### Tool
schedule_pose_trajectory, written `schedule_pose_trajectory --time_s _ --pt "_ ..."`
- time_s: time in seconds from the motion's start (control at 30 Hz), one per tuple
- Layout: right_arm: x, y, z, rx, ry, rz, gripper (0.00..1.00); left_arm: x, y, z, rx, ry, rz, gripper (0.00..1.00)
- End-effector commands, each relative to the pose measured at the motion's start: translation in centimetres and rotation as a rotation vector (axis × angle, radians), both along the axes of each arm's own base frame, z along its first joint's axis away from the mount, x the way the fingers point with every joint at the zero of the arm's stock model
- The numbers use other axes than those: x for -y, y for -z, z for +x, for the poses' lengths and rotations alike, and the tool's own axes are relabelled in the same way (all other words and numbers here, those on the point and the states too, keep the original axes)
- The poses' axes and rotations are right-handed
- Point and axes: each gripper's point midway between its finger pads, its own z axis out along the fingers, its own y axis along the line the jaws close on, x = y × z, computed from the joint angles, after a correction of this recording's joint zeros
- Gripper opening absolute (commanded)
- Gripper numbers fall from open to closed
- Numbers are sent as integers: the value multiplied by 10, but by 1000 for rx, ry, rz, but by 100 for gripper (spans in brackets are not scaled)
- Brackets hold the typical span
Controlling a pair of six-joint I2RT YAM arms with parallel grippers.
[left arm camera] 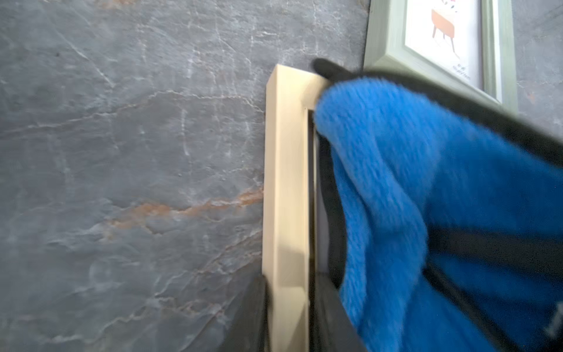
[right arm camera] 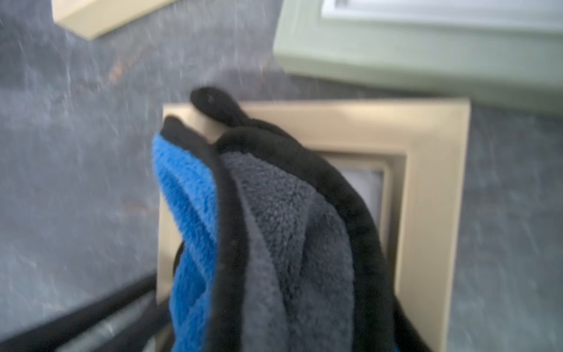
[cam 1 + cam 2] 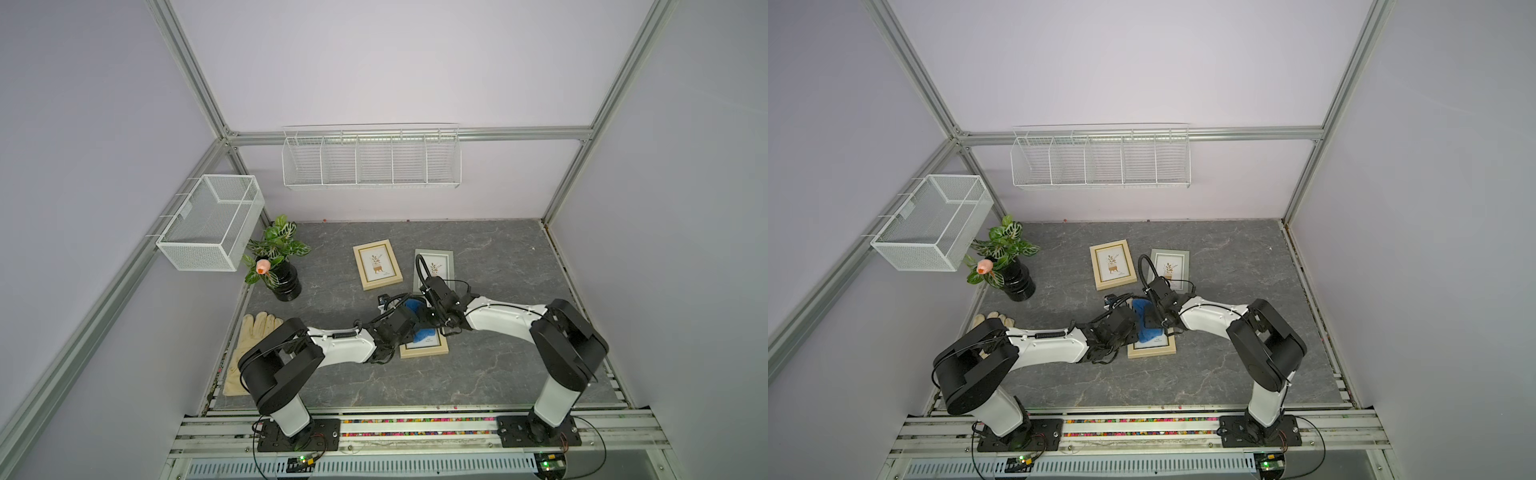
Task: Wipe the picture frame with a cloth
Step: Wipe the dirt from the picture frame.
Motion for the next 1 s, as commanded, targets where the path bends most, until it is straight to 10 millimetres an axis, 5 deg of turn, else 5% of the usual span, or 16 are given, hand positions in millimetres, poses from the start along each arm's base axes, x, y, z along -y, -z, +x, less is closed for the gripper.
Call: schedule_pose_trajectory --time_s 0.0,0.1,0.23,0.33,0.67,0.77,0.97 --pt "47 45 -57 -174 -6 -181 7 -23 46 -34 -167 38 122 12" --pt "49 50 -46 -170 9 -200 7 -21 46 -33 -167 41 119 12" --pt "25 36 1 -117 37 -130 7 -22 46 -34 -170 41 119 12" --pt "16 30 14 -109 24 -134 7 -25 46 -35 -167 36 122 12" --pt "58 40 -61 -182 -3 -188 7 -23 45 -34 -159 34 109 12" --pt "51 36 -45 -145 -2 -191 7 -22 45 -34 -159 35 105 12" --pt "6 21 13 -62 -28 -158 7 -23 46 -35 -161 42 106 12"
